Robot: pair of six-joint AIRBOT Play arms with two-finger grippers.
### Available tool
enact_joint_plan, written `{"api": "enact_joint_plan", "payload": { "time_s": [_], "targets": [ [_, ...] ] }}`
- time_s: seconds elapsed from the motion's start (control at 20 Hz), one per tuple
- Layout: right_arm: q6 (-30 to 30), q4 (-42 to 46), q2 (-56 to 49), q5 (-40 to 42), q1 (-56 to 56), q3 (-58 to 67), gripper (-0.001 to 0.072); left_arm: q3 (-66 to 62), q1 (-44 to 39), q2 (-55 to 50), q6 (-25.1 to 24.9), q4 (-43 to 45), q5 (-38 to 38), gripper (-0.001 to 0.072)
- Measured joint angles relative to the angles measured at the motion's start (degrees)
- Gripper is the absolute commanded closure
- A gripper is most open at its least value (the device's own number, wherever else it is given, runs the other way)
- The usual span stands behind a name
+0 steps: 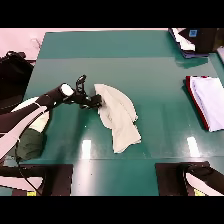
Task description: Fold the shirts.
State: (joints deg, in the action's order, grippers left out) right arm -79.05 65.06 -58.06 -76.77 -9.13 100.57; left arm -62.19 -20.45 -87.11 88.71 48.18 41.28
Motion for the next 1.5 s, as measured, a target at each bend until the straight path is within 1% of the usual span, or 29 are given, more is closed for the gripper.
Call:
{"api": "enact_joint_plan", "payload": {
  "time_s": [0.1, 0.2, 0.25, 0.3, 0.35, 0.45, 0.55, 0.65, 0.75, 0.9, 1.05, 1.1, 1.15, 1.2, 1.35, 1.5],
  "targets": [
    [0.0, 0.02, 0.44, -3.17, 3.15, -1.73, 0.0698, -2.82, 1.14, 1.07, -0.5, 1.84, 1.9, 0.0679],
    [0.0, -0.02, 1.84, -5.62, 6.73, -7.04, 0.0694, -5.44, 1.95, 2.8, -0.85, 4.07, 3.06, 0.0678],
    [0.0, -0.24, 2.69, -6.38, 8.31, -11.08, 0.0579, -6.45, 2.21, 3.54, -0.96, 5.07, 3.69, 0.0679],
    [-0.04, -0.79, 3.58, -6.54, 9.55, -16.0, 0.0341, -7.43, 2.36, 4.26, -1.18, 5.88, 4.28, 0.0678],
    [-0.07, -1.97, 4.5, -6.51, 10.47, -22.08, 0.0256, -8.13, 2.54, 4.85, -1.33, 6.34, 4.63, 0.0678],
    [-0.07, -6.03, 5.64, -4.28, 10.82, -34.86, 0.0256, -9.01, 2.67, 5.57, -1.53, 7.08, 5.88, 0.0678],
    [0.59, -11.87, 5.68, 0.76, 8.68, -47.39, 0.0256, -9.51, 2.78, 5.99, -1.62, 7.5, 6.97, 0.0678],
    [1.79, -17.05, 4.17, 6.82, 4.52, -55.98, 0.0256, -9.75, 2.8, 6.16, -1.7, 7.96, 8.28, 0.0679],
    [2.95, -21.62, 1.18, 13.18, -1.31, -61.26, 0.0256, -9.88, 2.84, 6.27, -1.75, 8.22, 9.25, 0.0678],
    [4.02, -25.27, -5.22, 21.42, -10.19, -63.12, 0.0261, -9.99, 2.84, 6.34, -1.77, 8.37, 10.38, 0.0678],
    [4.48, -26.56, -11.82, 26.25, -16.2, -60.78, 0.0271, -9.99, 2.89, 6.38, -1.77, 8.48, 11.65, 0.0678],
    [4.59, -26.75, -13.9, 26.95, -17.57, -59.63, 0.0385, -9.99, 2.89, 6.4, -1.77, 8.5, 12.04, 0.0678],
    [4.66, -26.95, -15.69, 27.54, -18.6, -58.47, 0.0562, -9.99, 2.89, 6.45, -1.77, 8.52, 12.37, 0.0678],
    [4.76, -27.02, -16.98, 27.89, -19.32, -57.48, 0.0699, -9.99, 2.89, 6.51, -1.77, 8.52, 12.59, 0.0679],
    [5.27, -25.81, -17.88, 27.91, -19.34, -54.42, 0.07, -10.43, 2.89, 7.96, -1.81, 8.74, 13.0, 0.0679],
    [5.49, -21.84, -12.24, 22.64, -14.67, -48.13, 0.07, -14.91, 3.26, 13.07, -3.17, 9.4, 13.03, 0.0679]
  ]
}}
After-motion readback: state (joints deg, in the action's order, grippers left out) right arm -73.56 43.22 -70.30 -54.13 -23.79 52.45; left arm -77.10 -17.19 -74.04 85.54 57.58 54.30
